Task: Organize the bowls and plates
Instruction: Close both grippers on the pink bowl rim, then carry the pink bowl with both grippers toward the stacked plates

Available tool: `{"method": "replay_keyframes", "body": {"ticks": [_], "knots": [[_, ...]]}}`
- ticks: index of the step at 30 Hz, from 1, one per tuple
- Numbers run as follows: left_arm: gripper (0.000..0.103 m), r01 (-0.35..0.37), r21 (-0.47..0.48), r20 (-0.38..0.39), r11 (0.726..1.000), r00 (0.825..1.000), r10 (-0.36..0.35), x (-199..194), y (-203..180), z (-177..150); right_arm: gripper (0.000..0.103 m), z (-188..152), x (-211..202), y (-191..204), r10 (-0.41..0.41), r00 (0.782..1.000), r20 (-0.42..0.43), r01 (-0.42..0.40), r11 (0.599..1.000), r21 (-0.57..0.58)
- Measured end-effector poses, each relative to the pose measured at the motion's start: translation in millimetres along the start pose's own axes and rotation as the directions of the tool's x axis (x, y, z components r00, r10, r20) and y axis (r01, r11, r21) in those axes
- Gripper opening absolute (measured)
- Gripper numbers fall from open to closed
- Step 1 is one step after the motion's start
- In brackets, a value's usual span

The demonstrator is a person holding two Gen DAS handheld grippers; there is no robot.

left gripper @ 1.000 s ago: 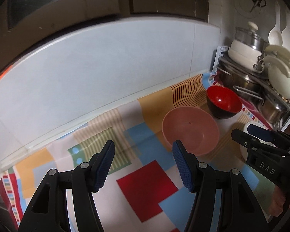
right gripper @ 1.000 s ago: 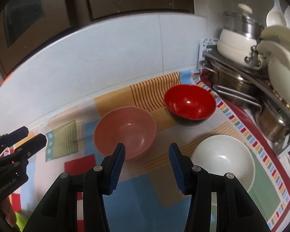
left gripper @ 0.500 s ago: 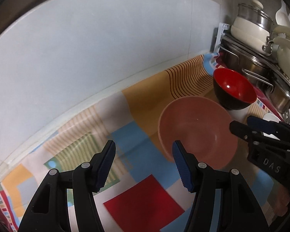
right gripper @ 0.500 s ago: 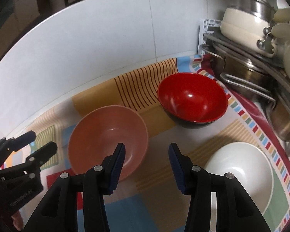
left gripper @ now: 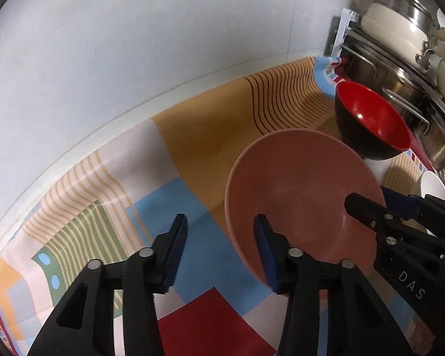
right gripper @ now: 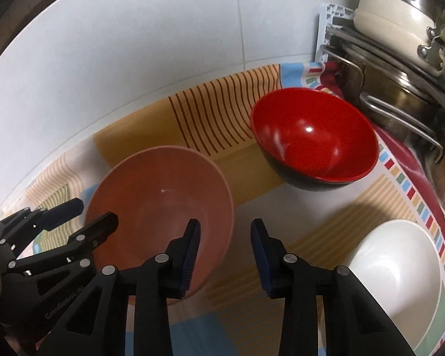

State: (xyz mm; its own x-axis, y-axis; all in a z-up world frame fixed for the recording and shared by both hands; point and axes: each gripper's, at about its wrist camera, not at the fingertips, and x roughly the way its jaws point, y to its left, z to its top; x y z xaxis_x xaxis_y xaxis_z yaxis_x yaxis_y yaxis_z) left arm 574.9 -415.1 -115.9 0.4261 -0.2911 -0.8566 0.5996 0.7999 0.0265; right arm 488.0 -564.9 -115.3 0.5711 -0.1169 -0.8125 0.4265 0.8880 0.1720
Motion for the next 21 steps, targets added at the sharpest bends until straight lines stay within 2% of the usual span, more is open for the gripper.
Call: {"method": "replay_keyframes", "body": {"ticks": [2, 5, 7, 9, 12, 21], "knots": [[0.040, 0.012, -0.002, -0.011, 1.000, 1.000, -0.012, 3, -1, 1, 0.029, -1, 4, 1, 0.003, 1.000, -0.013, -0.003, 1.000, -0.003], [0.033, 0.021, -0.003, -0.018, 1.000, 1.000, -0.021, 6, -1, 2, 0.022, -1, 9, 3, 0.006, 1.000, -0.026, -0.006, 1.000, -0.004], [0.021, 0.032, 0.000, -0.031, 0.999, 0.999, -0.032, 9, -3, 2, 0.020, -1, 11, 3, 0.013, 0.999, -0.030, -0.013, 1.000, -0.002], [0.016, 0.038, 0.001, -0.048, 0.999, 0.998, -0.038, 11, -6, 2, 0.019, 0, 12, 4, 0.013, 0.999, -0.030, -0.013, 1.000, 0.001], [0.015, 0.012, 0.010, -0.043, 1.000, 0.999, -0.011, 9, -8, 1, 0.016, 2, 10, 6, 0.009, 1.000, -0.030, -0.009, 1.000, 0.003], [0.015, -0.001, -0.029, -0.017, 1.000, 1.000, 0.001, -19, 1, -6, 0.015, 1, 1, 12, 0.041, 0.998, -0.037, -0.040, 0.999, 0.023]]}}
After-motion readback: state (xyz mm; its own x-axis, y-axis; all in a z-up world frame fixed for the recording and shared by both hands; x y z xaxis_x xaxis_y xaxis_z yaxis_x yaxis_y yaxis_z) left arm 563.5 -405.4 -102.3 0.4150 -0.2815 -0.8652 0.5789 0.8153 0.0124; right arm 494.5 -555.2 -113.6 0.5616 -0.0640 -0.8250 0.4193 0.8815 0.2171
